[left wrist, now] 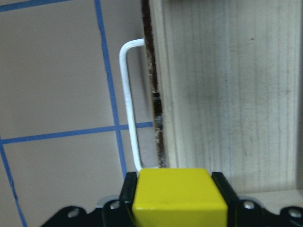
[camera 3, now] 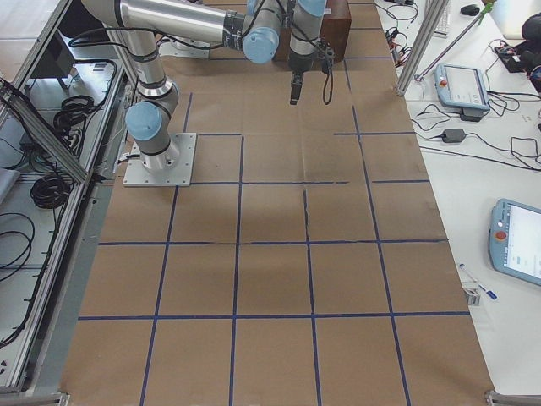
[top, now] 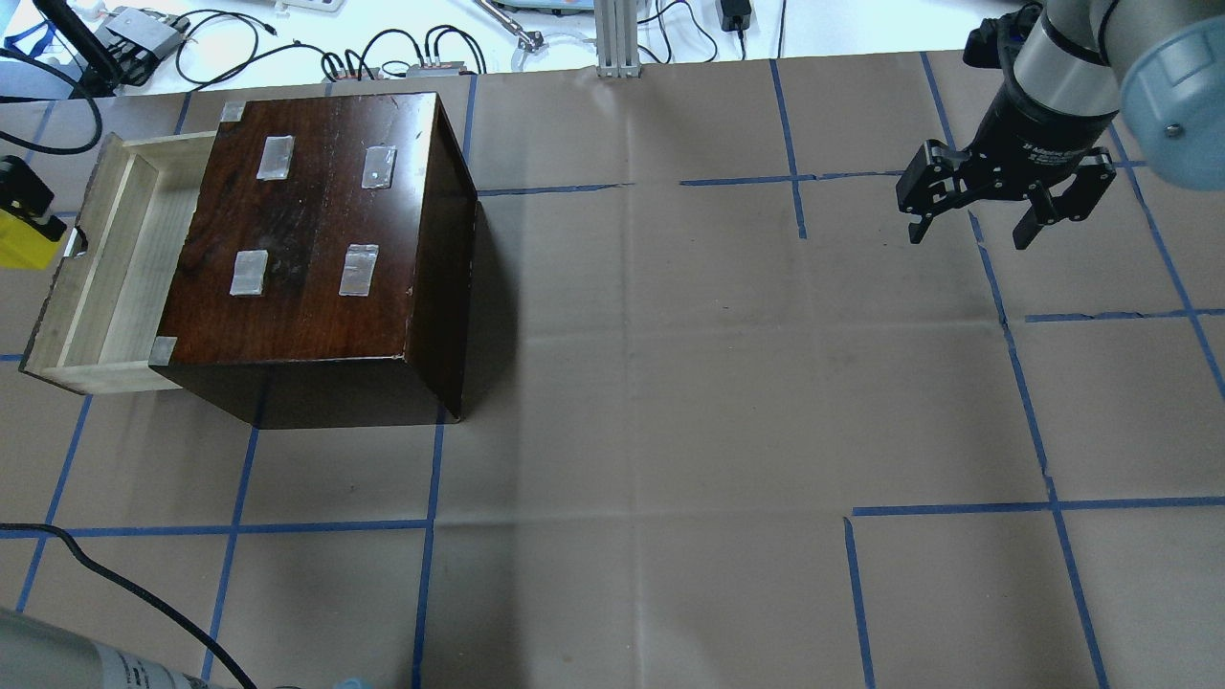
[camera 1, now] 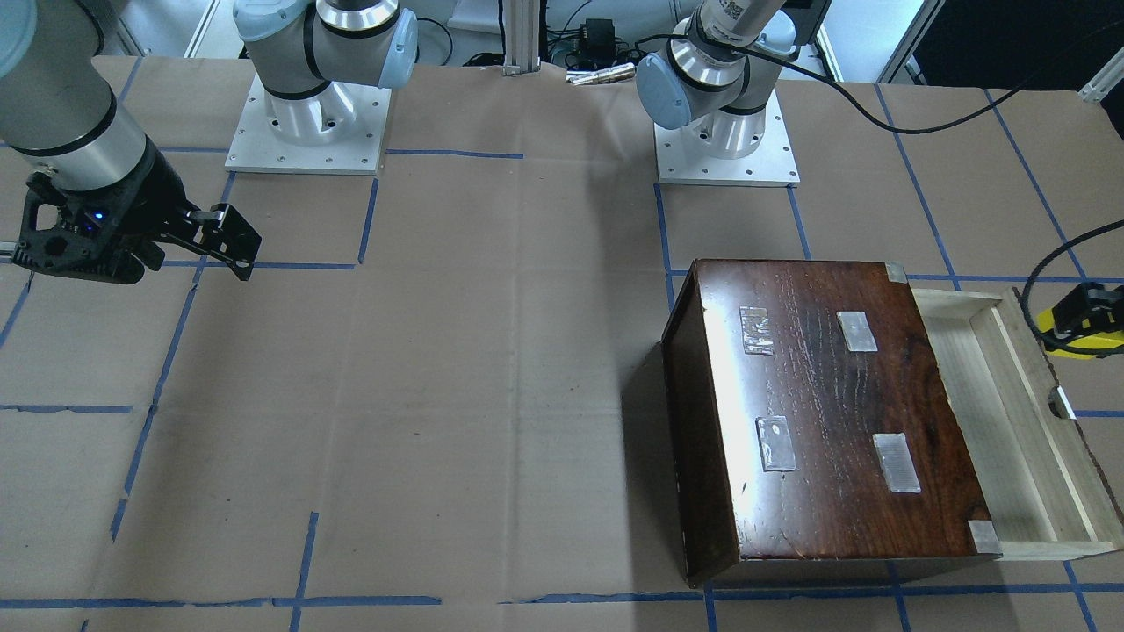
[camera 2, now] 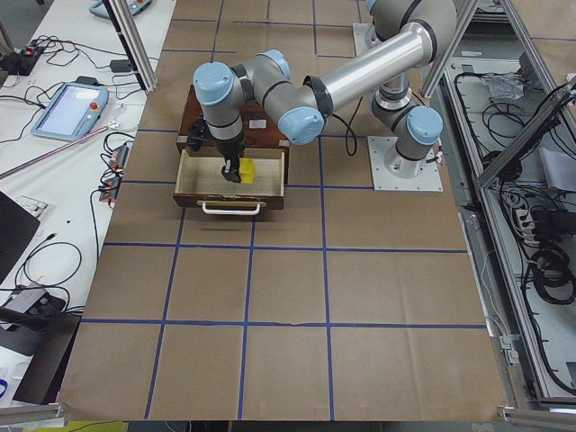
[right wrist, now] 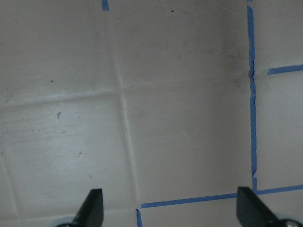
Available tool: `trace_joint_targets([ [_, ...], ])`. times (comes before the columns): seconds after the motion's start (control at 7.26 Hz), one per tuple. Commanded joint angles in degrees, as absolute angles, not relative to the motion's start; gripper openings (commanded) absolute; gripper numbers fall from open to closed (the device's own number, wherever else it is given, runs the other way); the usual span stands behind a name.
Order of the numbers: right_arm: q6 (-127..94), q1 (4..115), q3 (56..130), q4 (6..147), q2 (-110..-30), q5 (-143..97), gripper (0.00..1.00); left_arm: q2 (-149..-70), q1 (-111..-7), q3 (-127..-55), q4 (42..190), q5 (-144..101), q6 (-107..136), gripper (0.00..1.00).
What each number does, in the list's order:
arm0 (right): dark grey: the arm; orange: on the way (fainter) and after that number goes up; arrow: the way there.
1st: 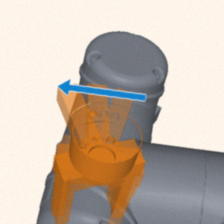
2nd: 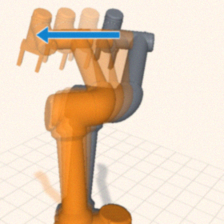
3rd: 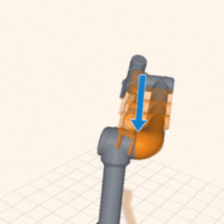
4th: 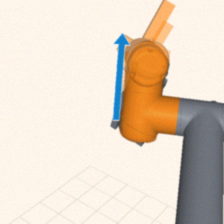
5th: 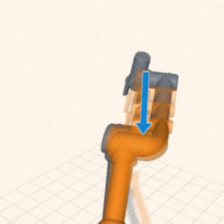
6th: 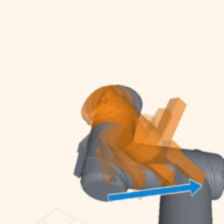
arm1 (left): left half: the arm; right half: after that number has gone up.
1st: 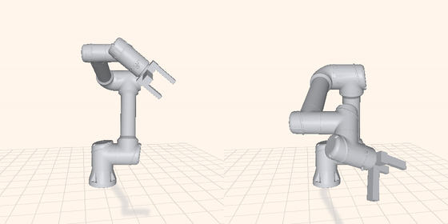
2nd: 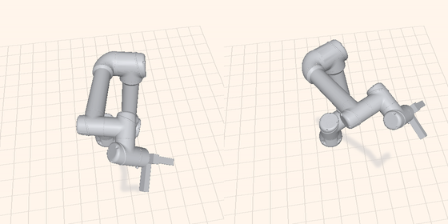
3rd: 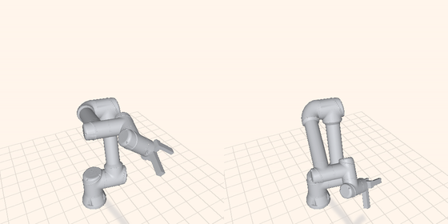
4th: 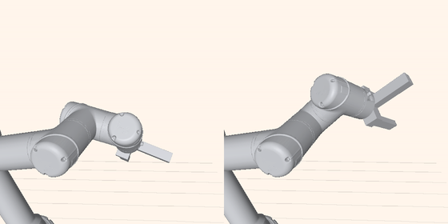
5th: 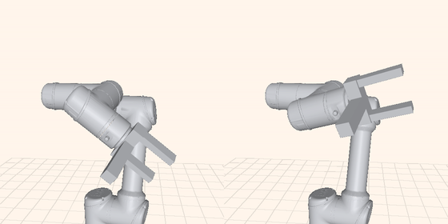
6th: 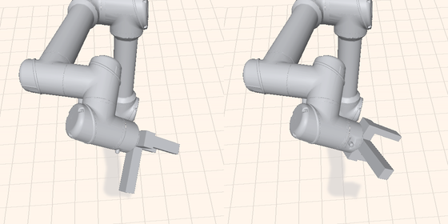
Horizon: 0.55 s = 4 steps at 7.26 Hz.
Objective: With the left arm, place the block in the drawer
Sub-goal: 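Carry the yellow cube over the open drawer and lower it inside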
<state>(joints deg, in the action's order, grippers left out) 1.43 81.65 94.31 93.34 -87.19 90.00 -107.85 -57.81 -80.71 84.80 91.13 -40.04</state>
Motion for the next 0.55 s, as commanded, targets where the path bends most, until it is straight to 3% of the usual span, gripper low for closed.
trace_joint_targets([
  [0.0,1.41,81.65,94.31,93.34,-87.19,90.0,1.0,-109.85,-59.94,-86.29,78.34,89.66,-36.76,0.0],
  [0.41,1.41,81.65,94.31,93.34,-87.19,90.0,1.0,-113.2,-59.94,-85.61,78.05,86.23,-34.02,0.0],
])
